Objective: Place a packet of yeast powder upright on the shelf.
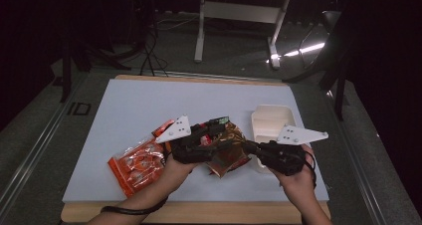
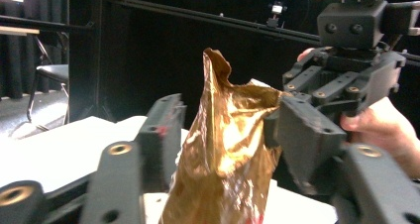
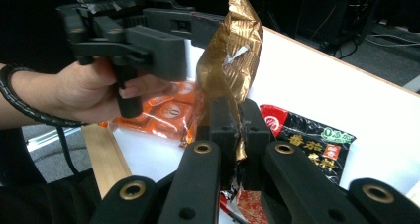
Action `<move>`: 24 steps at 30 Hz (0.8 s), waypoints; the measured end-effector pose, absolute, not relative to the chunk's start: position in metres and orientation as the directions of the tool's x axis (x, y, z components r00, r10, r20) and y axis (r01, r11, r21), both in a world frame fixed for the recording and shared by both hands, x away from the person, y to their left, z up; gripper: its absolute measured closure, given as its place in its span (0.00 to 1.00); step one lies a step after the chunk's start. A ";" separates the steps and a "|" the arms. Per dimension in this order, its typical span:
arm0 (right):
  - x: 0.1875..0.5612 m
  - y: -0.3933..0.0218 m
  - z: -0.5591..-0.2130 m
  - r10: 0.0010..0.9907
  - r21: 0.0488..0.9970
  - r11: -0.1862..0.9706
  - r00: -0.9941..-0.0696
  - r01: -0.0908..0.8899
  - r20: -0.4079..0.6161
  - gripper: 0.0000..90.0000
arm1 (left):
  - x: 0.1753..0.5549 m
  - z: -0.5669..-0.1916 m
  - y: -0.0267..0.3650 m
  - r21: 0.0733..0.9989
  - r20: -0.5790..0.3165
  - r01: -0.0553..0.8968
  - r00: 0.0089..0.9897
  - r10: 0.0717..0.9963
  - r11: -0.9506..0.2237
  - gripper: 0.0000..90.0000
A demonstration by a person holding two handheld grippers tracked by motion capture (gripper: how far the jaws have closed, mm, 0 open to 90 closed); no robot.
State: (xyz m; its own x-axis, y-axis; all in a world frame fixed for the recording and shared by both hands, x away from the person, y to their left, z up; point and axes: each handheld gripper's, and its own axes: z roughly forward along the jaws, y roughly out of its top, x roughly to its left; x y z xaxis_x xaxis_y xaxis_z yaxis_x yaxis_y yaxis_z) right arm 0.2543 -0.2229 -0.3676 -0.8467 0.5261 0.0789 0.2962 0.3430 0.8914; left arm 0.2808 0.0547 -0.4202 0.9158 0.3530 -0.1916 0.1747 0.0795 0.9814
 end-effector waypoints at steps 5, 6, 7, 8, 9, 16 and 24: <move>0.259 -0.231 -0.364 0.526 0.887 0.351 -0.847 0.299 0.077 0.98 | 0.279 -0.419 0.056 0.979 -0.189 0.202 0.918 0.348 0.000 0.14; 0.260 -0.233 -0.363 0.526 0.889 0.347 -0.846 0.300 0.080 0.98 | 0.278 -0.419 0.056 0.981 -0.177 0.194 0.917 0.357 -0.012 0.13; 0.261 -0.234 -0.362 0.523 0.888 0.348 -0.848 0.301 0.083 0.98 | 0.276 -0.420 0.056 0.983 -0.169 0.185 0.921 0.351 -0.014 0.13; 0.262 -0.235 -0.361 0.522 0.887 0.351 -0.849 0.300 0.080 0.98 | 0.276 -0.420 0.057 0.983 -0.165 0.184 0.925 0.343 -0.024 0.11; 0.263 -0.235 -0.360 0.522 0.886 0.352 -0.849 0.301 0.081 0.98 | 0.276 -0.420 0.057 0.981 -0.169 0.193 0.923 0.344 -0.035 0.08; 0.274 -0.237 -0.355 0.510 0.877 0.373 -0.856 0.304 0.080 0.98 | 0.275 -0.419 0.065 0.975 -0.186 0.216 0.927 0.326 -0.056 0.03; 0.288 -0.243 -0.344 0.498 0.876 0.389 -0.865 0.285 0.060 0.98 | 0.268 -0.427 0.085 0.983 -0.128 0.162 0.938 0.323 -0.081 0.05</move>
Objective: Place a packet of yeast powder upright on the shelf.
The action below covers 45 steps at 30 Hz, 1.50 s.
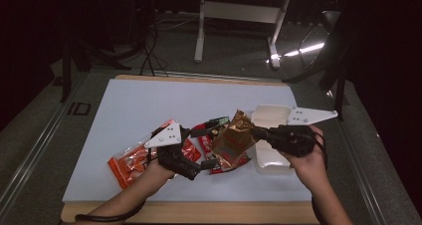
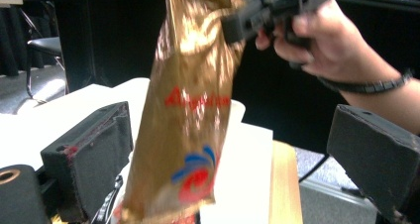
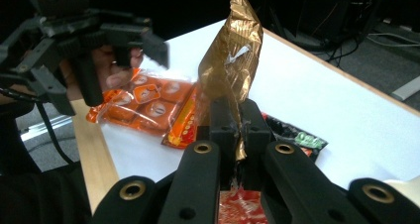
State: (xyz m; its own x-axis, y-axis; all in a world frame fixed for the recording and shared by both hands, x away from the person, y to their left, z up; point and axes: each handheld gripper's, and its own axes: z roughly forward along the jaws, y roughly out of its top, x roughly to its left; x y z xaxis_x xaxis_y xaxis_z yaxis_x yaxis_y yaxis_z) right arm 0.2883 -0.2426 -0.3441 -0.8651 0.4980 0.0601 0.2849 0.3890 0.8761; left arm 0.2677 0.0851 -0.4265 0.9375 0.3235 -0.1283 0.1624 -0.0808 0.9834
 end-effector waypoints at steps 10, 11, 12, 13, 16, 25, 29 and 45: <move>0.311 -0.262 -0.322 0.525 0.883 0.387 -0.850 0.265 0.025 0.98 | 0.259 -0.440 0.110 0.976 -0.136 0.188 0.924 0.357 -0.113 0.05; 0.313 -0.263 -0.321 0.526 0.883 0.388 -0.850 0.265 0.023 0.98 | 0.259 -0.442 0.113 0.975 -0.130 0.186 0.921 0.367 -0.121 0.05; 0.316 -0.266 -0.318 0.521 0.884 0.391 -0.853 0.257 0.017 0.98 | 0.258 -0.444 0.115 0.974 -0.137 0.193 0.920 0.367 -0.118 0.05; 0.318 -0.268 -0.316 0.519 0.886 0.391 -0.855 0.248 0.011 0.98 | 0.257 -0.445 0.117 0.972 -0.141 0.199 0.918 0.370 -0.123 0.05; 0.325 -0.275 -0.310 0.523 0.890 0.390 -0.852 0.238 -0.001 0.98 | 0.257 -0.449 0.122 0.972 -0.147 0.203 0.914 0.377 -0.115 0.05; 0.347 -0.287 -0.297 0.563 0.884 0.404 -0.826 0.233 -0.040 0.98 | 0.250 -0.463 0.134 0.969 -0.158 0.220 0.899 0.408 -0.111 0.05; 0.356 -0.293 -0.295 0.586 0.882 0.405 -0.809 0.242 -0.047 0.98 | 0.246 -0.467 0.138 0.968 -0.167 0.229 0.893 0.418 -0.103 0.05; 0.389 -0.328 -0.302 0.693 0.859 0.407 -0.718 0.311 -0.068 0.98 | 0.244 -0.476 0.148 0.962 -0.196 0.259 0.877 0.439 -0.086 0.05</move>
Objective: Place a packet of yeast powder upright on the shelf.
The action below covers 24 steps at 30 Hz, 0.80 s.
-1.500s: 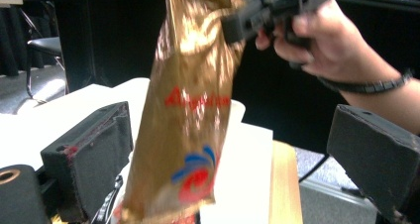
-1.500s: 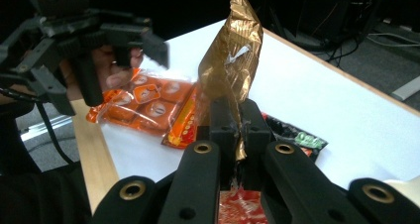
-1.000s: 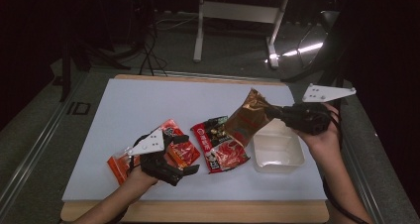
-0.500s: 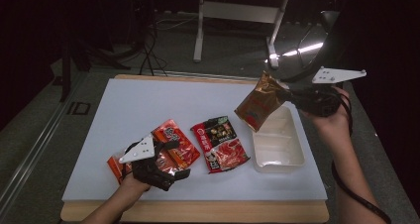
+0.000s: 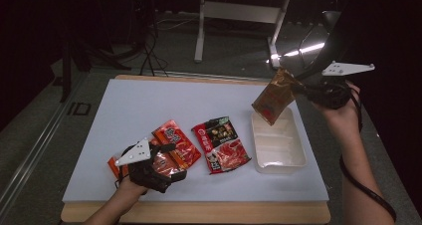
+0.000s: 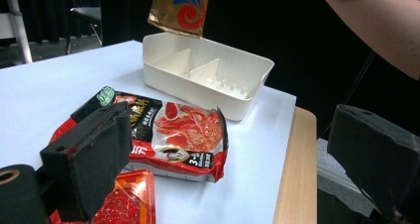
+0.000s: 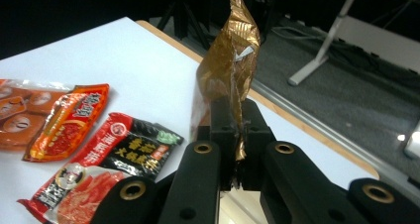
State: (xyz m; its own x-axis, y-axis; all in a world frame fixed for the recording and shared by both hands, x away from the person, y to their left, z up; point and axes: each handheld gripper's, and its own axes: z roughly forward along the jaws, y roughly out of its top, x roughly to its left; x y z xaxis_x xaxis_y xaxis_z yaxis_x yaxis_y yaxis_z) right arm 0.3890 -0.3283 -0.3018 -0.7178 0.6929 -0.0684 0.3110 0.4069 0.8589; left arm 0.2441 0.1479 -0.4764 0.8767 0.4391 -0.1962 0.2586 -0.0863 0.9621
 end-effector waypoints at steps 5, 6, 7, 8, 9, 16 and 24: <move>0.399 -0.338 -0.310 0.720 0.844 0.410 -0.690 0.346 -0.067 0.98 | 0.244 -0.476 0.149 0.963 -0.197 0.257 0.875 0.442 -0.080 0.05; 0.402 -0.340 -0.312 0.722 0.839 0.414 -0.689 0.354 -0.066 0.98 | 0.244 -0.476 0.149 0.963 -0.198 0.257 0.875 0.441 -0.078 0.05; 0.404 -0.341 -0.313 0.727 0.832 0.422 -0.682 0.361 -0.073 0.98 | 0.244 -0.477 0.149 0.963 -0.201 0.259 0.875 0.441 -0.075 0.05; 0.406 -0.342 -0.315 0.730 0.828 0.426 -0.679 0.365 -0.076 0.98 | 0.244 -0.477 0.149 0.963 -0.203 0.261 0.874 0.441 -0.073 0.05; 0.408 -0.343 -0.317 0.732 0.823 0.429 -0.677 0.372 -0.076 0.98 | 0.245 -0.477 0.149 0.963 -0.203 0.260 0.874 0.441 -0.074 0.05; 0.424 -0.344 -0.327 0.739 0.784 0.479 -0.663 0.394 -0.119 0.98 | 0.246 -0.478 0.151 0.962 -0.209 0.265 0.872 0.442 -0.068 0.05; 0.438 -0.338 -0.339 0.715 0.779 0.520 -0.677 0.350 -0.172 0.97 | 0.247 -0.480 0.151 0.960 -0.221 0.274 0.869 0.443 -0.060 0.05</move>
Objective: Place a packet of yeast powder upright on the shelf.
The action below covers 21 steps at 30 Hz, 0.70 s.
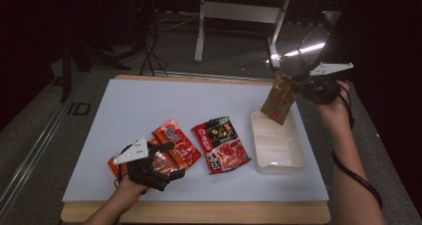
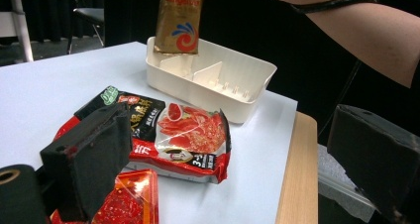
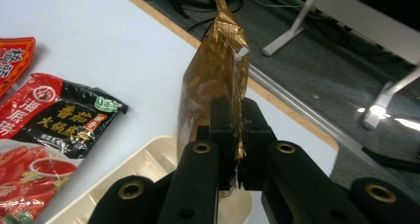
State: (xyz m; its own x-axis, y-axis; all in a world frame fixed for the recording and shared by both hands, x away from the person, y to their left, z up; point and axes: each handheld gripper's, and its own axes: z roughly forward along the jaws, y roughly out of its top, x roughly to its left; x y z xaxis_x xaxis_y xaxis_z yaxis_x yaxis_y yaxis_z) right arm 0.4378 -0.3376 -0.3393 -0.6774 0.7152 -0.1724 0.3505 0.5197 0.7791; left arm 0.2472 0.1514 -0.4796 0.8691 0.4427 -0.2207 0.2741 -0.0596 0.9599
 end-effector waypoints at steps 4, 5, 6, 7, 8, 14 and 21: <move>0.444 -0.333 -0.344 0.698 0.785 0.524 -0.695 0.331 -0.173 0.96 | 0.248 -0.480 0.152 0.959 -0.227 0.278 0.867 0.444 -0.051 0.05; 0.445 -0.332 -0.345 0.694 0.791 0.518 -0.701 0.327 -0.164 0.96 | 0.248 -0.480 0.153 0.959 -0.230 0.280 0.866 0.444 -0.050 0.05; 0.446 -0.331 -0.346 0.686 0.797 0.511 -0.711 0.323 -0.152 0.96 | 0.248 -0.480 0.153 0.959 -0.228 0.279 0.866 0.445 -0.052 0.05; 0.446 -0.330 -0.347 0.680 0.805 0.500 -0.720 0.320 -0.137 0.96 | 0.248 -0.481 0.153 0.960 -0.225 0.276 0.866 0.446 -0.052 0.05; 0.446 -0.329 -0.348 0.675 0.810 0.493 -0.727 0.317 -0.127 0.96 | 0.248 -0.481 0.153 0.960 -0.227 0.277 0.866 0.445 -0.049 0.05; 0.447 -0.323 -0.354 0.639 0.830 0.471 -0.764 0.300 -0.086 0.96 | 0.250 -0.483 0.153 0.955 -0.244 0.293 0.862 0.444 -0.042 0.05; 0.449 -0.317 -0.357 0.616 0.834 0.466 -0.785 0.295 -0.067 0.96 | 0.251 -0.484 0.154 0.954 -0.254 0.299 0.859 0.445 -0.033 0.05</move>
